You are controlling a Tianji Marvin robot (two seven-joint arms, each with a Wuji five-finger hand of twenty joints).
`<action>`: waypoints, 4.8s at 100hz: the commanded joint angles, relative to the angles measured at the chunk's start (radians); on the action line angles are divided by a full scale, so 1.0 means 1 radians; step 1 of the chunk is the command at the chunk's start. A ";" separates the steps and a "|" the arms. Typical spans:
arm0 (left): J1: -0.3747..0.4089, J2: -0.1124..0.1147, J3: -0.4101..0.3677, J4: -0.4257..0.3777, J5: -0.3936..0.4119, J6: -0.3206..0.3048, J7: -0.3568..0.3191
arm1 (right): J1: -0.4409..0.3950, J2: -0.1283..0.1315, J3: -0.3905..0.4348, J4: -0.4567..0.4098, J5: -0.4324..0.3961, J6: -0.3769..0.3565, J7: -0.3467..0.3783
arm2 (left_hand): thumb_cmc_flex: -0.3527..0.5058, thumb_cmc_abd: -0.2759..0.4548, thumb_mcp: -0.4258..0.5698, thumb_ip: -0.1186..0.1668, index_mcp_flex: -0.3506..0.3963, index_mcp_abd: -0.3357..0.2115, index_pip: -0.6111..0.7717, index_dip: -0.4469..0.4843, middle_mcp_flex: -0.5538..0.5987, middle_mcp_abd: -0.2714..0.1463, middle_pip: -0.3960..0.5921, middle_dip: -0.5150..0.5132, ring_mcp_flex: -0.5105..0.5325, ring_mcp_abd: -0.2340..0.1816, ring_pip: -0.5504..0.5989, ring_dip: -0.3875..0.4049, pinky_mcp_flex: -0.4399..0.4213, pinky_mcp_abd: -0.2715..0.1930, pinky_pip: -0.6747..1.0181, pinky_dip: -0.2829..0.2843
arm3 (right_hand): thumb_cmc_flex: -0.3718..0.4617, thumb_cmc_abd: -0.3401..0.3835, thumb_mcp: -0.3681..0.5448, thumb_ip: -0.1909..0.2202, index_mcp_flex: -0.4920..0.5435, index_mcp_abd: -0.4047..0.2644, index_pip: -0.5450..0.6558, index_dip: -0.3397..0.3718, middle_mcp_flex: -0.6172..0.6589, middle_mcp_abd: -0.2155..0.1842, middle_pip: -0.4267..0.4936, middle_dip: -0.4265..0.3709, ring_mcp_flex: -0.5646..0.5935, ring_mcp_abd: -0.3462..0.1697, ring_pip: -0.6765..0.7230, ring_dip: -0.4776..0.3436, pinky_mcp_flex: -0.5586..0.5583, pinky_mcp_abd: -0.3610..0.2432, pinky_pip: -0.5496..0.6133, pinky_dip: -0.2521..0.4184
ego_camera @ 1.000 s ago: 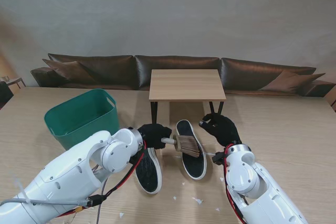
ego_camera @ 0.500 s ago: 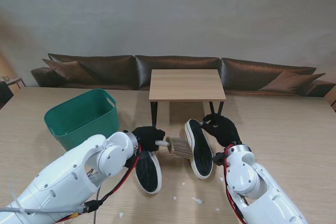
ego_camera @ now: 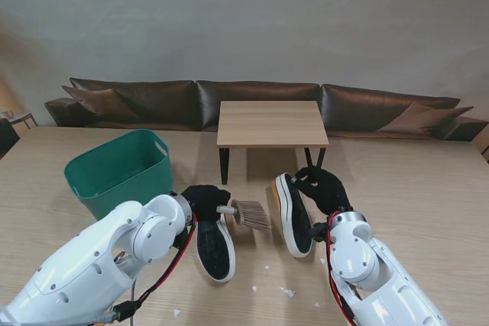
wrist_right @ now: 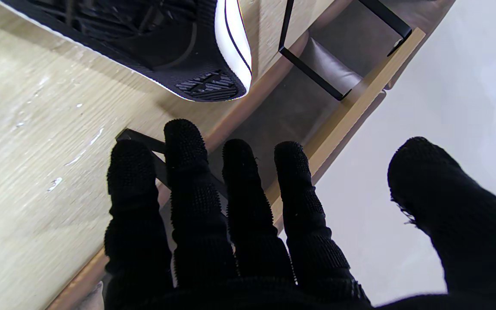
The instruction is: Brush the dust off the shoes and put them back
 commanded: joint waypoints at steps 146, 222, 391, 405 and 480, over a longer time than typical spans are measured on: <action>0.588 -0.025 -0.463 -0.394 0.376 0.039 0.163 | -0.021 0.000 -0.006 -0.025 -0.001 0.007 0.032 | 0.077 0.045 0.064 0.052 0.031 -0.074 0.076 0.018 0.022 0.021 0.019 -0.006 0.041 0.055 0.013 -0.005 -0.011 -0.075 0.010 -0.041 | 0.003 0.021 0.019 0.021 0.003 0.008 0.011 -0.008 0.018 0.019 0.002 -0.004 0.025 0.011 0.013 0.006 -0.196 0.024 0.032 -0.011; 0.613 -0.045 -0.716 -0.373 0.296 -0.069 0.319 | -0.017 -0.001 -0.017 -0.009 0.002 0.002 0.031 | 0.082 0.045 0.066 0.054 0.035 -0.069 0.071 0.021 0.023 0.029 0.018 -0.004 0.039 0.067 0.012 -0.001 -0.016 -0.061 0.005 -0.032 | 0.002 0.023 0.018 0.021 0.003 0.007 0.011 -0.008 0.018 0.019 0.003 -0.004 0.025 0.009 0.013 0.006 -0.196 0.023 0.032 -0.011; 0.340 -0.034 -0.677 0.058 0.274 0.027 0.413 | -0.011 -0.001 -0.031 0.010 0.026 -0.006 0.050 | -0.135 -0.039 0.118 0.047 0.047 -0.086 -0.472 -0.295 -0.291 0.079 -0.420 -0.750 -0.497 0.158 -0.927 -0.428 -0.396 -0.028 -0.611 -0.308 | 0.004 0.023 0.022 0.020 0.001 0.011 0.014 -0.010 0.017 0.020 0.006 -0.004 0.024 0.010 0.015 0.005 -0.197 0.021 0.034 -0.014; 0.346 -0.034 -0.679 0.055 0.274 0.021 0.414 | -0.010 -0.001 -0.035 0.014 0.025 -0.008 0.051 | -0.275 0.022 0.225 0.097 0.078 -0.077 -0.749 -0.441 -0.371 0.089 -0.457 -0.812 -0.583 0.155 -0.994 -0.479 -0.436 -0.044 -0.694 -0.334 | 0.005 0.023 0.022 0.020 -0.001 0.011 0.014 -0.010 0.019 0.019 0.007 -0.004 0.024 0.008 0.015 0.005 -0.197 0.021 0.034 -0.014; 0.411 -0.031 -0.730 -0.083 0.293 -0.085 0.367 | -0.002 -0.002 -0.048 0.030 0.027 -0.016 0.049 | -0.391 0.053 0.139 0.095 0.096 -0.113 -0.910 -0.551 -0.449 0.064 -0.490 -0.886 -0.674 0.169 -1.080 -0.524 -0.486 -0.035 -0.832 -0.334 | 0.004 0.024 0.023 0.020 0.001 0.011 0.015 -0.011 0.022 0.021 0.007 -0.004 0.024 0.009 0.015 0.005 -0.196 0.019 0.035 -0.014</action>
